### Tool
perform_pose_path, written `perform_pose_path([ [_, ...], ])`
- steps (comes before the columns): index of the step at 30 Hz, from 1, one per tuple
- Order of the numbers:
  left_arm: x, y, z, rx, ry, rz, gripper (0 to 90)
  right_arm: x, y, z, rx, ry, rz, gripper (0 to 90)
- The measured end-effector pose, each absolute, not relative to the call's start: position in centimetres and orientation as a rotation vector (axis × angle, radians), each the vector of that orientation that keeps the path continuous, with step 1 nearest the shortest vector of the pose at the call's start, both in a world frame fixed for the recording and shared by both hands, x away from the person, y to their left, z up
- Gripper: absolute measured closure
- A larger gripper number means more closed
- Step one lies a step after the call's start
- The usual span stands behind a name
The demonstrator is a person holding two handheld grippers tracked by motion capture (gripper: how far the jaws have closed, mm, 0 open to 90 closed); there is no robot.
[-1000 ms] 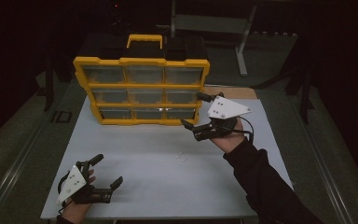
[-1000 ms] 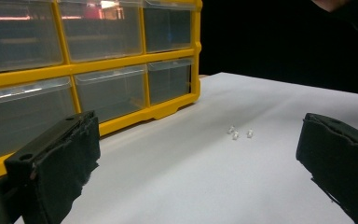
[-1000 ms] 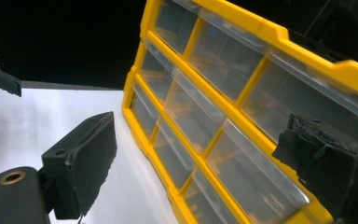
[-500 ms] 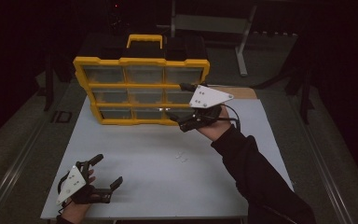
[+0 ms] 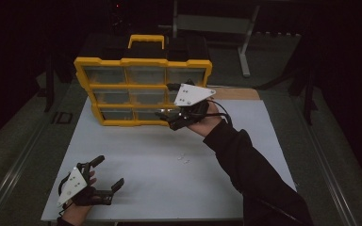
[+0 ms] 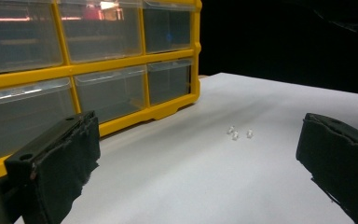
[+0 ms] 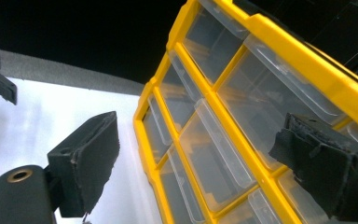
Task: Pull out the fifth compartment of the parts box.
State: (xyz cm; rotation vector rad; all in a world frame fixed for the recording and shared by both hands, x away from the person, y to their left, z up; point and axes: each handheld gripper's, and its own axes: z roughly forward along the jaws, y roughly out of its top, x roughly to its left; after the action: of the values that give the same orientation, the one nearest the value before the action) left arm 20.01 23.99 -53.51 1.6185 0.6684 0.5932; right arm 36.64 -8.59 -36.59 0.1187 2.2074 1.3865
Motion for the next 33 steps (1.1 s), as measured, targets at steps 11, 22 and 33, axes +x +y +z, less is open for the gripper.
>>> perform_pose_path([
  [11,20.0,24.0,-53.5,1.614,0.669,0.593,0.0,37.9,-6.1,-37.0,0.070,2.236,1.354,12.3],
  [22,20.0,24.1,-53.5,1.614,0.663,0.593,0.0,39.3,-3.0,-37.7,-0.034,2.288,1.348,15.2],
  [33,19.9,24.2,-53.5,1.606,0.661,0.588,0.0,41.1,-1.2,-38.4,-0.073,2.310,1.253,26.8],
])
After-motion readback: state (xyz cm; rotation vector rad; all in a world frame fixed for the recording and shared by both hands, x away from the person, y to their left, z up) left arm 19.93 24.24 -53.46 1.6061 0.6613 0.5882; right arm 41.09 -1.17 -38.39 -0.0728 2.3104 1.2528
